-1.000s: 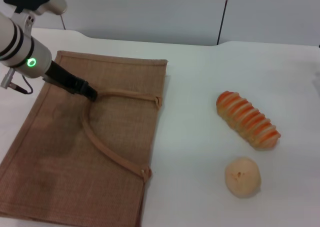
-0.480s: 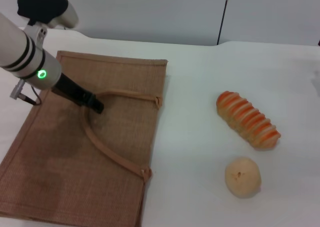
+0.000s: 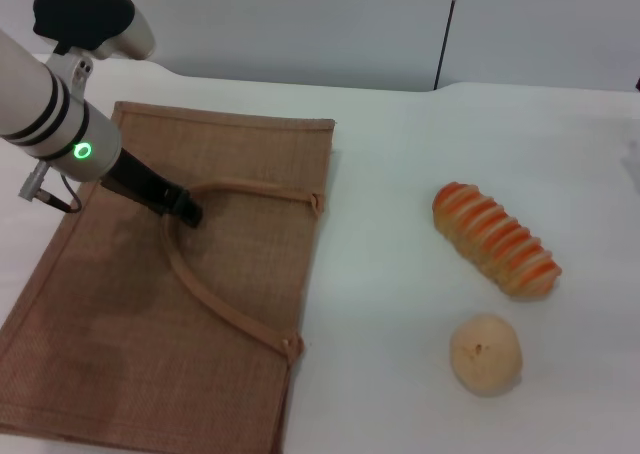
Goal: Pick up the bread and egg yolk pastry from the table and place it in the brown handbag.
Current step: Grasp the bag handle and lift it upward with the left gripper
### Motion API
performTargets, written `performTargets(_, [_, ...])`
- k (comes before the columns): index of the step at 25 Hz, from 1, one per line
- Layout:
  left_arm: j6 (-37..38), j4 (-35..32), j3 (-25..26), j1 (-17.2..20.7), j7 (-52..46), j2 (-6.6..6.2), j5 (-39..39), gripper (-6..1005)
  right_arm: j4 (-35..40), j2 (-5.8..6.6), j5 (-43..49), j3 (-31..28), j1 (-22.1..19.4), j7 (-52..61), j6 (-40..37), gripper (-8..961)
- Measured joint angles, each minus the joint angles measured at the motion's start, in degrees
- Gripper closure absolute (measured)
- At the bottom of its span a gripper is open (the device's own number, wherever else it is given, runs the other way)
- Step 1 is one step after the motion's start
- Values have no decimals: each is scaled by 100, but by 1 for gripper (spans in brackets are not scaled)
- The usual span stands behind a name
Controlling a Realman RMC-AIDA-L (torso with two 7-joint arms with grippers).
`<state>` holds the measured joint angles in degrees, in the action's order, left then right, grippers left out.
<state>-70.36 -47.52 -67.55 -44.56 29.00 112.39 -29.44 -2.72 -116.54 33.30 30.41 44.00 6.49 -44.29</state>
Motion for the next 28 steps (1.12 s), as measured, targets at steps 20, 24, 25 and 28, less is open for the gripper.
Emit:
performTargets(20, [140,285,7,-66,-12,9,0,592,0,0,-9,0,15,11,0,75])
performTargets(24, [152,308,-36,-79,0,11,5,720,0,0,-8,0,29,8,0,75])
performTargets(25, [152,309,-37,-80,3,12,8,733,0,0,-8,0,31,8,0,75])
performTargets(28, [152,309,-39,-81,22,17,11,771,0,0,-8,0,31,6,0,75])
